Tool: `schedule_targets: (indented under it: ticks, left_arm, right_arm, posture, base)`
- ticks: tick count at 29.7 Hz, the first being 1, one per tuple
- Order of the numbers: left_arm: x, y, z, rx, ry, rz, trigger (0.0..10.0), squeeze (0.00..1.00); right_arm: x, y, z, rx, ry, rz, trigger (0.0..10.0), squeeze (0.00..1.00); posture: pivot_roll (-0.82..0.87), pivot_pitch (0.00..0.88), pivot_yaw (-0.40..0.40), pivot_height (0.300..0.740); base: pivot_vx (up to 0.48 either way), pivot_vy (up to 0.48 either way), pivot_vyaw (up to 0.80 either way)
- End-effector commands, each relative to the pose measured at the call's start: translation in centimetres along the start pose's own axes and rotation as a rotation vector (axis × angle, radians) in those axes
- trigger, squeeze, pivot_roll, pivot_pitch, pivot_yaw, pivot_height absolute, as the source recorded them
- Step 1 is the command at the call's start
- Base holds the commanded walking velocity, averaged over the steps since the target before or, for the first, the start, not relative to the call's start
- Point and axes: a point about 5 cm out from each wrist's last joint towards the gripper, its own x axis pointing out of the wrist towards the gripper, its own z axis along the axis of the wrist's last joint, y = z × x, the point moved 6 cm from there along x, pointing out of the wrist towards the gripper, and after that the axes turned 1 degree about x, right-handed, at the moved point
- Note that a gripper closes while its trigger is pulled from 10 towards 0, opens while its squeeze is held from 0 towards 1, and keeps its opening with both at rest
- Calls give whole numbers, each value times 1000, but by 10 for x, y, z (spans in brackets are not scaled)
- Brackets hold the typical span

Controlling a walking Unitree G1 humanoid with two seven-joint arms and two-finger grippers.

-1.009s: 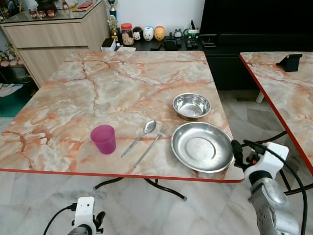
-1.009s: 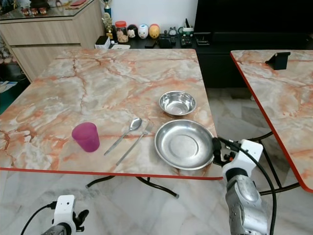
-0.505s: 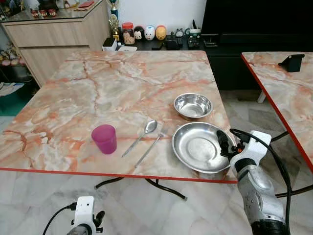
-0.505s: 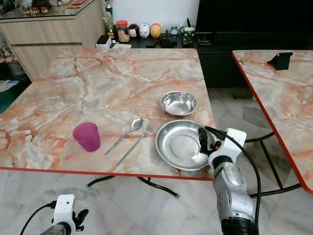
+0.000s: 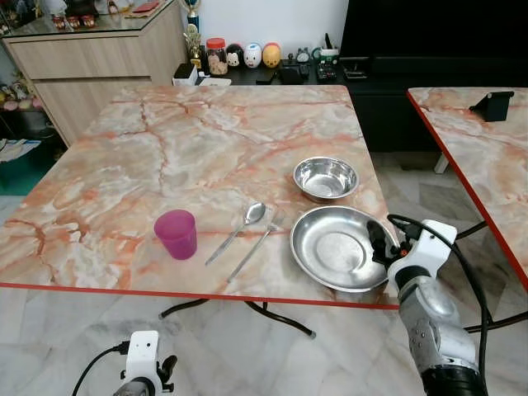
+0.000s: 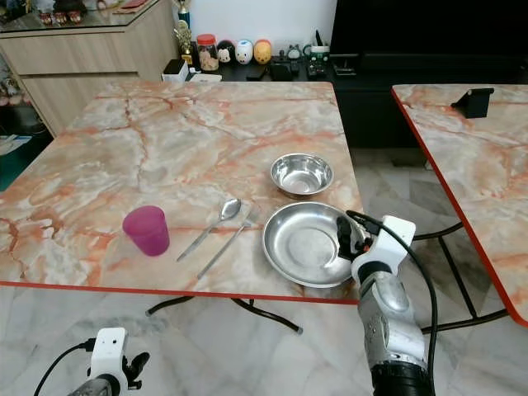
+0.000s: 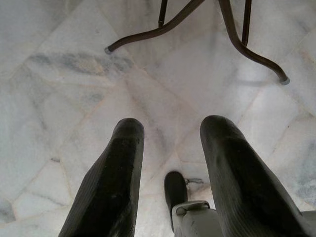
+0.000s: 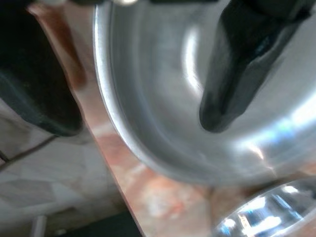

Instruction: Setting the table

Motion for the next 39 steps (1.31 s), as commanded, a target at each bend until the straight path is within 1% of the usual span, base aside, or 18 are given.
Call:
schedule_targets:
  ticks: [1,9,14,18,20,23,27,32,36,37,38,39]
  left_arm:
    - [-1,1,-2,13,0,3,10000,0]
    - [0,3,2,19,-14,9,10000,0]
    - [1,2,9,28,-40,15,10000,0]
    - [2,1,15,32,-56,13,10000,0]
    - [3,-1,20,38,-70,7,10000,0]
    - [4,-3,23,40,-78,3,10000,0]
    - [4,-4,24,41,-83,2,10000,0]
    - [3,-3,22,46,-83,2,10000,0]
    - [3,-3,21,48,-82,2,10000,0]
    - [3,-3,22,49,-83,2,10000,0]
    - [3,-3,22,49,-83,2,10000,0]
    - [3,-2,22,50,-85,1,10000,0]
  right_arm:
    - [1,0,-8,-1,27,-9,10000,0]
    - [4,5,-6,5,24,3,10000,0]
    - [6,8,3,19,-9,18,10000,0]
    - [7,14,10,32,-31,41,10000,0]
    - [7,19,12,31,-36,56,10000,0]
    - [6,20,16,24,-53,44,10000,0]
    - [1,20,24,48,-90,33,10000,0]
    - [-13,18,36,69,-136,43,10000,0]
    - [-18,15,37,71,-143,45,10000,0]
    - [-22,10,36,66,-135,39,10000,0]
    - [-22,10,36,66,-135,39,10000,0]
    - [-23,5,33,71,-124,23,10000,0]
  posture:
    - [-91,0,34,740]
    - [-90,0,34,740]
    - [-90,0,33,740]
    - [-90,0,33,740]
    - [-91,0,33,740]
    - [-90,0,34,740]
    - [-93,0,35,740]
    - [-99,0,38,740]
    - [-102,0,39,740]
    - [-103,0,38,740]
    - [-103,0,38,740]
    - [-105,0,39,740]
  base:
    - [0,0,0]
    - [0,0,0]
    - [0,0,0]
    - [0,0,0]
    - [0,0,0]
    - [0,0,0]
    - [0,0,0]
    - [0,0,0]
    - [0,0,0]
    - [0,0,0]
    - [0,0,0]
    - [0,0,0]
